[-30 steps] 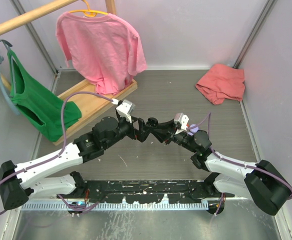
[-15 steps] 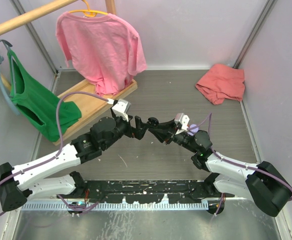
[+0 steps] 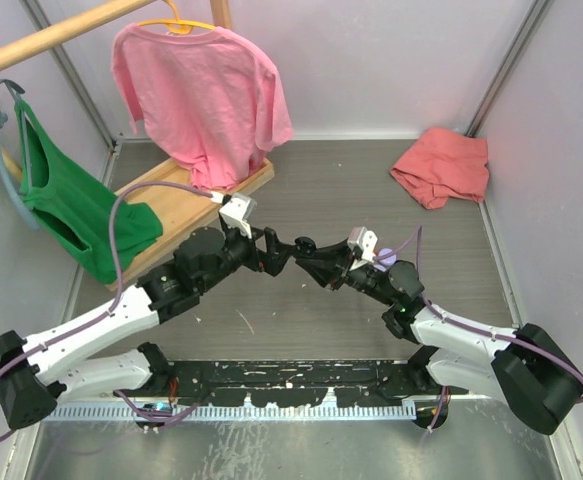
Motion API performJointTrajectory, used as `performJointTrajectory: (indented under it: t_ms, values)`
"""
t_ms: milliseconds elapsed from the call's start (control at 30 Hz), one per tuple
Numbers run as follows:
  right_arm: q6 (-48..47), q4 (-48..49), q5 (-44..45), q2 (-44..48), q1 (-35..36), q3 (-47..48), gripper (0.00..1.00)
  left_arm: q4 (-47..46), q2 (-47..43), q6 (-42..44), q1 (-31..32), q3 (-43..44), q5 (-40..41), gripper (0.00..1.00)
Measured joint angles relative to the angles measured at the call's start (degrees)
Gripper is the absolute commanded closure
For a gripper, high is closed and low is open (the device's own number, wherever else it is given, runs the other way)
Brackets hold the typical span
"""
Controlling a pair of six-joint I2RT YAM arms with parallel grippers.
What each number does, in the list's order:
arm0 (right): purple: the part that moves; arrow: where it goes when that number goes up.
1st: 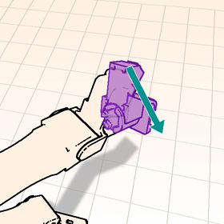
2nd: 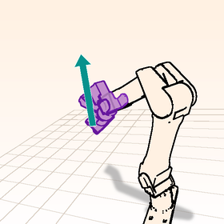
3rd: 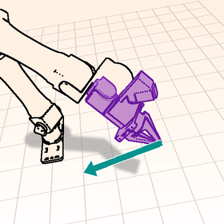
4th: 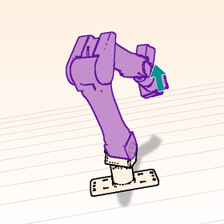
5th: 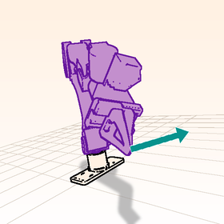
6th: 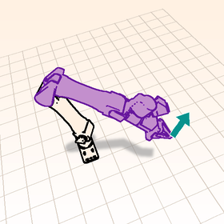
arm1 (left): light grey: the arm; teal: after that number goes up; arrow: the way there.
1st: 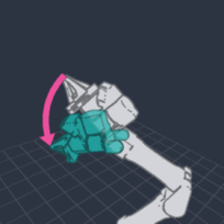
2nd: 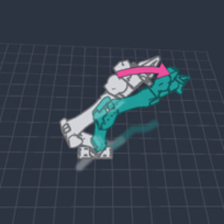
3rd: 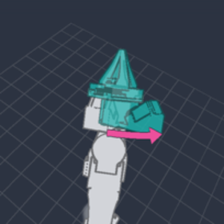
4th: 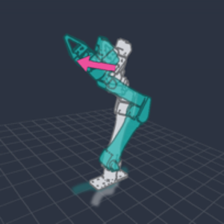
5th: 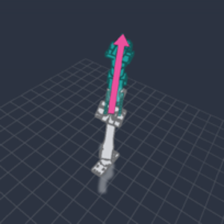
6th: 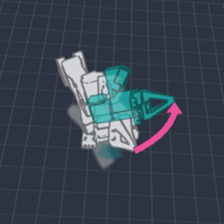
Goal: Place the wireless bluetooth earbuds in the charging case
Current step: Place the earbud in the charging case, then close the charging case.
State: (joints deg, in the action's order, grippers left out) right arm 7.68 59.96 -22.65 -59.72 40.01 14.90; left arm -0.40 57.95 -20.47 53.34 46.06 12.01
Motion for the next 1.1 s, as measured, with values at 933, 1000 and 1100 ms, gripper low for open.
performJointTrajectory:
  t_ms: [933, 1000, 1100]
  values:
    - [2.4, -2.2, -11.4, -4.5, 0.0, 4.6, 0.97, -13.4, 9.9, -23.8, -16.0, 0.0, -54.5, 0.11]
    - [2.9, -2.2, -12.0, -5.0, 0.0, 4.6, 0.97, -14.9, 10.0, -25.1, -16.0, 0.0, -55.7, 0.11]
    - [3.3, -1.9, -12.6, -5.6, 0.0, 4.6, 0.97, -16.5, 10.0, -26.0, -16.1, 0.0, -57.0, 0.12]
